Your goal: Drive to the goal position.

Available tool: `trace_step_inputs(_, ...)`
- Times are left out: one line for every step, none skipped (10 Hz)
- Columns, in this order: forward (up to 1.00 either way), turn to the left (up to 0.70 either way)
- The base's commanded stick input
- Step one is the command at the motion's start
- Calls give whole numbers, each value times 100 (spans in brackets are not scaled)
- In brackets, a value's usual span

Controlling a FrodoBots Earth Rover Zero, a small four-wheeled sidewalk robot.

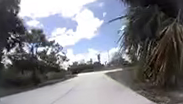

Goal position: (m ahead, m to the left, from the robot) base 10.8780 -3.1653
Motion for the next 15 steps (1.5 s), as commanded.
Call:
trace_step_inputs(100,0)
trace_step_inputs(100,0)
trace_step_inputs(100,0)
trace_step_inputs(100,0)
trace_step_inputs(100,0)
trace_step_inputs(100,0)
trace_step_inputs(100,0)
trace_step_inputs(100,12)
trace_step_inputs(100,24)
trace_step_inputs(100,40)
trace_step_inputs(100,40)
trace_step_inputs(100,22)
trace_step_inputs(100,0)
trace_step_inputs(100,0)
trace_step_inputs(100,0)
